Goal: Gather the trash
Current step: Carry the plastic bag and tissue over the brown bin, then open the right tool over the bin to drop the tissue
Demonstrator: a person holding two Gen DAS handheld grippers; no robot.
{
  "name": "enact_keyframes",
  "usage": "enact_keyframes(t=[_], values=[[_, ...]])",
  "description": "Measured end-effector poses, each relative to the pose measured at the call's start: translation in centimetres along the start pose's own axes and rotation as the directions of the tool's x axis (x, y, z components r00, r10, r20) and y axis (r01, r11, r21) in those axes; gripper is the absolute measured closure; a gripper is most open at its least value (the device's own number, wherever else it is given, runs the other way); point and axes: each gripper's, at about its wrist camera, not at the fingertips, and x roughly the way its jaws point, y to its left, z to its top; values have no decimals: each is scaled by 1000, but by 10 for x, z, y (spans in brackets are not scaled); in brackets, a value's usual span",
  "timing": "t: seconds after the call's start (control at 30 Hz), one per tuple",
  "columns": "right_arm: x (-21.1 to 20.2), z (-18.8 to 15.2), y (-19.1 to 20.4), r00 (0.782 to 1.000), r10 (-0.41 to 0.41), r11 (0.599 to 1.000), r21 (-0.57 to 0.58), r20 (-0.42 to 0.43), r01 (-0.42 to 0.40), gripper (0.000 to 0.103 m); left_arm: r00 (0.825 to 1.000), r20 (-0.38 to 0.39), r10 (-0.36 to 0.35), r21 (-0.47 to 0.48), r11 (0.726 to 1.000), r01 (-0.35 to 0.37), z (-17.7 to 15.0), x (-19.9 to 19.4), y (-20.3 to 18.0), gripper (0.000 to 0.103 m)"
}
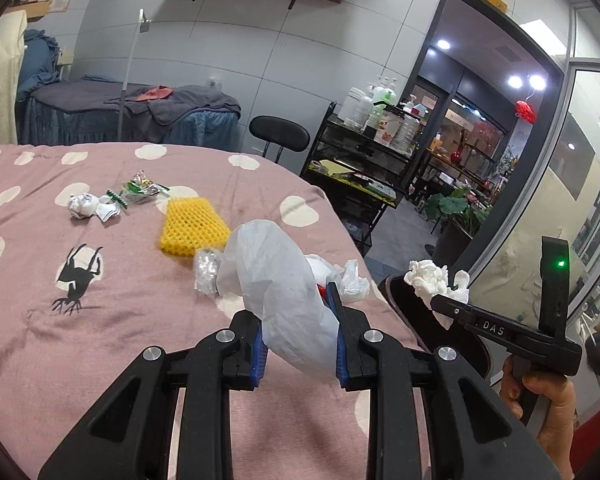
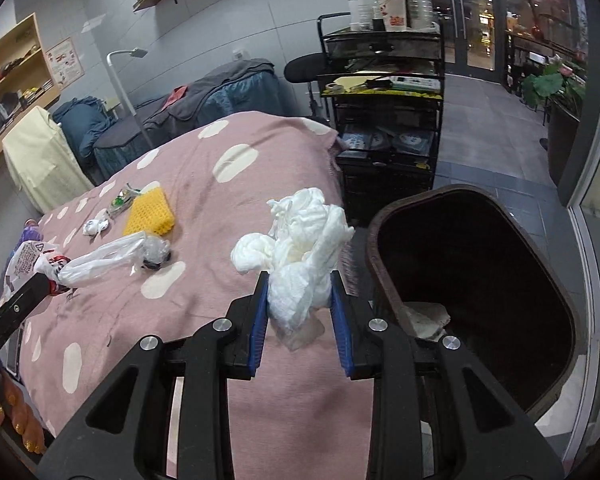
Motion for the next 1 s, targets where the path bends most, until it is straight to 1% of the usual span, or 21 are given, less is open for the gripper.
enact_keyframes(t=[0.17,0.43,0.6,0.8,0.83,0.87,0.9,0.93,0.97,1.0], values=[[-9,-3,-38,995,-100,994,51,20,99,73,999,-16,-38,16,999,39,-1,11,-16,78],[-7,-11,-93,979,-205,969,135,-10,205,73,995,-50,-82,36,996,84,-5,26,-37,78],[2,-17,-120,970,-242,953,176,-40,245,73,993,-68,-102,59,993,106,-5,36,-51,78],[19,-30,-145,957,-273,934,210,-99,288,72,987,-100,-125,83,988,134,-8,49,-68,78],[21,-32,-149,954,-280,930,218,-108,297,71,986,-105,-128,89,986,138,-8,51,-71,78],[24,-35,-154,951,-288,923,231,-116,307,64,985,-109,-131,94,986,141,-9,52,-74,78],[28,-38,-160,946,-298,915,246,-128,321,60,984,-113,-135,99,984,146,-9,53,-77,78],[31,-41,-164,944,-301,909,256,-137,327,53,983,-117,-138,104,983,150,-10,54,-80,78],[33,-43,-167,942,-303,905,267,-146,332,42,982,-122,-141,110,982,154,-11,55,-83,78],[33,-46,-171,940,-307,898,282,-151,338,37,981,-128,-144,116,981,158,-11,57,-86,78]])
